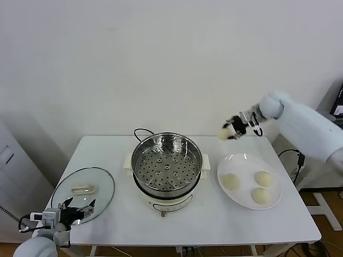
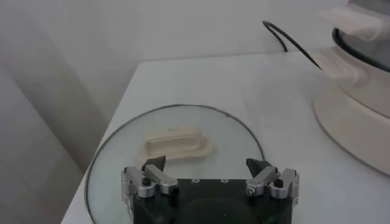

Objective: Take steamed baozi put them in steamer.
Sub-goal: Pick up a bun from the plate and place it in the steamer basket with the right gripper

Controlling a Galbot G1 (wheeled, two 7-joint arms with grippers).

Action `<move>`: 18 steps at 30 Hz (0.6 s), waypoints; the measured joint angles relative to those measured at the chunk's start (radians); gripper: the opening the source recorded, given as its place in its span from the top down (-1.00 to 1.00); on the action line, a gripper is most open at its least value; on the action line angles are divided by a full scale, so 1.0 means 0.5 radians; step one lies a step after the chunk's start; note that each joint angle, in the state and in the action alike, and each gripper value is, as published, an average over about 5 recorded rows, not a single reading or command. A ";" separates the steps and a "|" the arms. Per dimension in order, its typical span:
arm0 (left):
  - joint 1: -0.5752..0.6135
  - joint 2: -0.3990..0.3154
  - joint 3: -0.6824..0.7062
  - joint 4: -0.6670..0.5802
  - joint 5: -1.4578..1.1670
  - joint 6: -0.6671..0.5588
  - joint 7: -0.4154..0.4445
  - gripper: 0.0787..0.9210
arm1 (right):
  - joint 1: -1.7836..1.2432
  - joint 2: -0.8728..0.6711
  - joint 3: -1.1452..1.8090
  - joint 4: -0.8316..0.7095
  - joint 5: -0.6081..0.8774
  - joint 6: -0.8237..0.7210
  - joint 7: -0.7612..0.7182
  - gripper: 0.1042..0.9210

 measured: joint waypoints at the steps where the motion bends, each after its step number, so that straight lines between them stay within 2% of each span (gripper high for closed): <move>1: -0.001 0.001 0.003 -0.001 0.000 0.000 0.000 -0.77 | 0.023 0.040 -0.006 -0.017 0.010 0.063 -0.020 0.02; 10: -0.008 0.006 0.015 -0.002 0.004 -0.005 0.000 -0.77 | 0.122 0.370 -0.023 -0.077 0.008 0.479 -0.140 0.01; 18: -0.013 0.019 0.015 0.006 0.004 -0.011 0.002 -0.77 | 0.085 0.516 0.021 -0.028 -0.205 0.654 -0.172 0.01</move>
